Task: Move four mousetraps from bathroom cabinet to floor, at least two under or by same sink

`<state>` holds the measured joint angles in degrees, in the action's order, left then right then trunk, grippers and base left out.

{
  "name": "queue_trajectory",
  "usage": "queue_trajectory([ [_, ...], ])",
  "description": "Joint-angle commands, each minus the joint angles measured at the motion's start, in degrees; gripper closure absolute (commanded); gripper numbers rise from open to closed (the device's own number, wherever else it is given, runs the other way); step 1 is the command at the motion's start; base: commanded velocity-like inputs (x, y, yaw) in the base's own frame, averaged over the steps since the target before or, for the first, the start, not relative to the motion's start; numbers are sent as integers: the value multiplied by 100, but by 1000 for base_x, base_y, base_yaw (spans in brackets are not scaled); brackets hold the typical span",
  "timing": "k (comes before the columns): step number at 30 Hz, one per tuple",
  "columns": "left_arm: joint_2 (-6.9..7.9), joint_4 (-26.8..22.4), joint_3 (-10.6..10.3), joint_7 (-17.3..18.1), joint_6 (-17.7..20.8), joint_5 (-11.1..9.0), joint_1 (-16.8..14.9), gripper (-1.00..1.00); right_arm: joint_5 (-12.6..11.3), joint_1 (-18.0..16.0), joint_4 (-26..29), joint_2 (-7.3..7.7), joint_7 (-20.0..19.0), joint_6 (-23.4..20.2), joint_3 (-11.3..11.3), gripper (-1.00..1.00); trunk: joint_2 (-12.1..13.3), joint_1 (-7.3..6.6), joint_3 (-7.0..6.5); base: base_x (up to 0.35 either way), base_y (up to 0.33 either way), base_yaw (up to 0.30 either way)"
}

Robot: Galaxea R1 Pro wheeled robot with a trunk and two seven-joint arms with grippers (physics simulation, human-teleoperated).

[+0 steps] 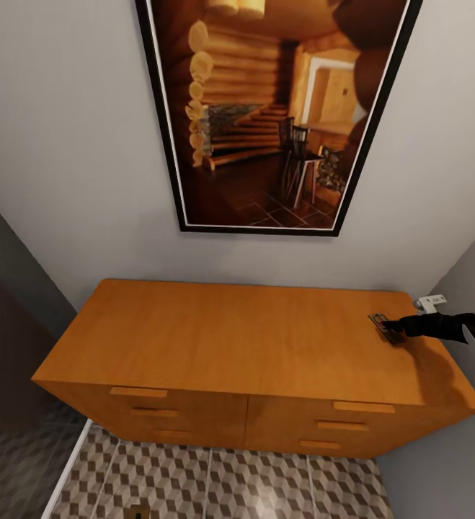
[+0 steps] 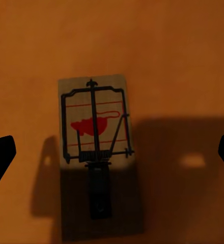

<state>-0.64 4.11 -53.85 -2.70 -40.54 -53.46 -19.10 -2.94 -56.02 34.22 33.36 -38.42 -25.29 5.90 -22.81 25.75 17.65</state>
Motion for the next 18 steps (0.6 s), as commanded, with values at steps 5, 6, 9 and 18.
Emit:
queue_trajectory([
  [5, -7, 19, -38, -47, -23, 19, -6, 100, -31, -5, 5, 5, 1, -37, 25, -100, -11, 3, 37, 0, 0, 0],
  [6, -7, 19, -38, -47, -23, 19, -6, 100, -31, -5, 5, 4, 1, -37, 25, -100, -11, 3, 43, 0, 0, 0],
  [9, -7, 19, -38, -47, -24, 19, -6, 100, -31, -5, 5, 4, 3, -37, 25, -100, -11, 3, 61, 0, 0, 0],
  [18, -6, 19, -38, -47, -22, 19, -6, 100, -31, -5, -117, 2, 9, -32, 25, -100, -11, 3, 118, 0, 0, 0],
])
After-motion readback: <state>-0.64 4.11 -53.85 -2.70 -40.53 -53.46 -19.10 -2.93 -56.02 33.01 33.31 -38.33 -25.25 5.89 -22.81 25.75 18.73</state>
